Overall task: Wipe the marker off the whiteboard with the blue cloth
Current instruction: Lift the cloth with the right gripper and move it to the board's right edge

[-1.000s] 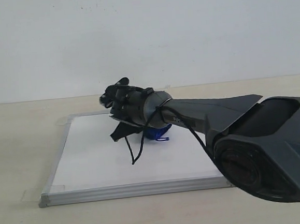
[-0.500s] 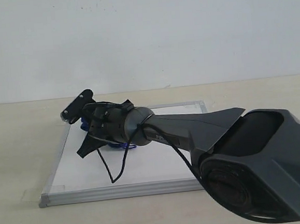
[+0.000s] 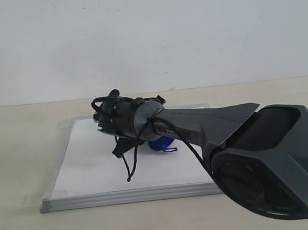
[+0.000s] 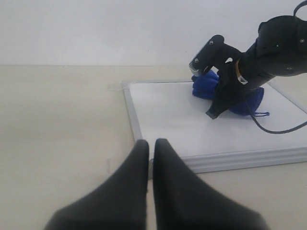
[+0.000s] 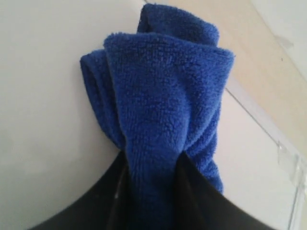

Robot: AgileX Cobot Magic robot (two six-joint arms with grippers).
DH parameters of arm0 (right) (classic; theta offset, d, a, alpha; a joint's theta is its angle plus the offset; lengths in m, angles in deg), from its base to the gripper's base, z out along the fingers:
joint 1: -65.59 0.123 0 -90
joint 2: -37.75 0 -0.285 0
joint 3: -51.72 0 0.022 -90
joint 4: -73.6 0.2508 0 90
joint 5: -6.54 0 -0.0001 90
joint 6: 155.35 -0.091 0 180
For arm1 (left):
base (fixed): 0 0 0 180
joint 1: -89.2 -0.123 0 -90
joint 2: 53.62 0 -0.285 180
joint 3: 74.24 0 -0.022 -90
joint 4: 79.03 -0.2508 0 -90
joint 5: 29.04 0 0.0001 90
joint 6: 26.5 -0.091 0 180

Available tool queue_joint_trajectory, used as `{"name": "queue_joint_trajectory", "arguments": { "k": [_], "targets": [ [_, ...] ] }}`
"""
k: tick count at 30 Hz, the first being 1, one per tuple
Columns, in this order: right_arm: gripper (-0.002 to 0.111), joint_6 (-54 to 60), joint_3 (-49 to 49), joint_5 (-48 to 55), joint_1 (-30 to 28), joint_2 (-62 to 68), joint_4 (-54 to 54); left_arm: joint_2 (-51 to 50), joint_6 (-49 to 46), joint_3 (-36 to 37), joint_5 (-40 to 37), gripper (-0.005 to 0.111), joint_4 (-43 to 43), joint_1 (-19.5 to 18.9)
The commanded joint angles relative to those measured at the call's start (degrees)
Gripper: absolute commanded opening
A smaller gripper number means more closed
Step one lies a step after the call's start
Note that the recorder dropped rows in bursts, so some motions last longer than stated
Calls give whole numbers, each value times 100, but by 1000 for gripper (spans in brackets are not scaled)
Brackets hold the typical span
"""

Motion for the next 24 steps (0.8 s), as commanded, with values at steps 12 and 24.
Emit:
{"name": "queue_joint_trajectory", "arguments": {
  "k": [12,24],
  "targets": [
    [0,20,94,1155,-84,-1388,172,19,-31,20,18,4,4,-8],
    [0,553,94,1707,-84,-1520,460,19,-31,20,18,4,4,-8]
  ]
}}
